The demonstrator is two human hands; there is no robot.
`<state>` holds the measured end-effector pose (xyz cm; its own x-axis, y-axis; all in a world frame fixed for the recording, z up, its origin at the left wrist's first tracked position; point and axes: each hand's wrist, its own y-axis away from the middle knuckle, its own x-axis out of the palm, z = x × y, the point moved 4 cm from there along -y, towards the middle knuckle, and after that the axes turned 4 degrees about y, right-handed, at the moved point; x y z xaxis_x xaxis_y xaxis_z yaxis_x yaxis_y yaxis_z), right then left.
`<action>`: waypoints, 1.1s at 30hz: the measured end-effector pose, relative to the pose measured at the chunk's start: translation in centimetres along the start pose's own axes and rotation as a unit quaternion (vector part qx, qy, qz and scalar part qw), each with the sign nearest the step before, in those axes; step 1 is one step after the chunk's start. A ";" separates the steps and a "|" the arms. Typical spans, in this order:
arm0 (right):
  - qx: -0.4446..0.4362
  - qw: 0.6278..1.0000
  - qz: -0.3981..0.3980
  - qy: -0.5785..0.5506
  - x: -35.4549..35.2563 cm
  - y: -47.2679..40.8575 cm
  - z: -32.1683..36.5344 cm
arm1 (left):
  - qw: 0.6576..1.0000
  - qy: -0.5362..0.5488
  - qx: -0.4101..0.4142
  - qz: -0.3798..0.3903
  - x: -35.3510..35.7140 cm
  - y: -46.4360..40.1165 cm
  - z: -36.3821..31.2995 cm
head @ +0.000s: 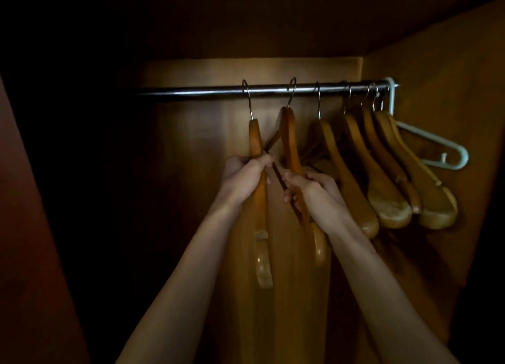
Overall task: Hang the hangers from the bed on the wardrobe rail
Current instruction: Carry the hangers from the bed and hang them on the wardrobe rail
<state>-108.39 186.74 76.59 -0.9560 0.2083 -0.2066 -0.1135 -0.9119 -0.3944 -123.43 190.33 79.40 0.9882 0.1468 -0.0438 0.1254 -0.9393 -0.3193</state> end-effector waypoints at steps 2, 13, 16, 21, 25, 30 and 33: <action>-0.002 1.000 -0.018 0.003 -0.3 -1.2 0.4 | 1.000 -0.006 0.018 0.004 0.7 -1.2 -1.1; 0.010 0.997 -0.032 0.074 -1.8 -6.7 1.0 | 1.000 -0.002 0.002 0.023 4.4 -6.2 -1.9; 0.009 0.997 -0.023 0.070 -2.3 -6.9 0.4 | 0.999 0.004 -0.012 0.039 5.5 -6.9 -1.0; 0.018 0.998 -0.045 0.040 -3.1 -6.6 -0.7 | 0.998 0.011 -0.014 0.065 7.1 -6.7 0.0; 0.017 0.998 -0.050 0.027 -3.7 -6.4 -0.9 | 0.996 0.029 -0.006 0.080 7.9 -6.4 0.4; 0.021 0.994 -0.048 -0.095 -4.4 -5.2 -2.1 | 0.994 0.064 -0.022 0.091 8.0 -5.2 0.9; 0.042 0.985 -0.038 -0.160 -3.8 -3.5 -3.3 | 0.995 0.080 -0.018 0.065 7.8 -4.0 2.2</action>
<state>-103.41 190.32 75.78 -0.9789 0.1662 0.1190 -0.1962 -0.9272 -0.3190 -116.42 195.95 78.28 0.9973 -0.0242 0.0695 -0.0033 -0.9583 -0.2856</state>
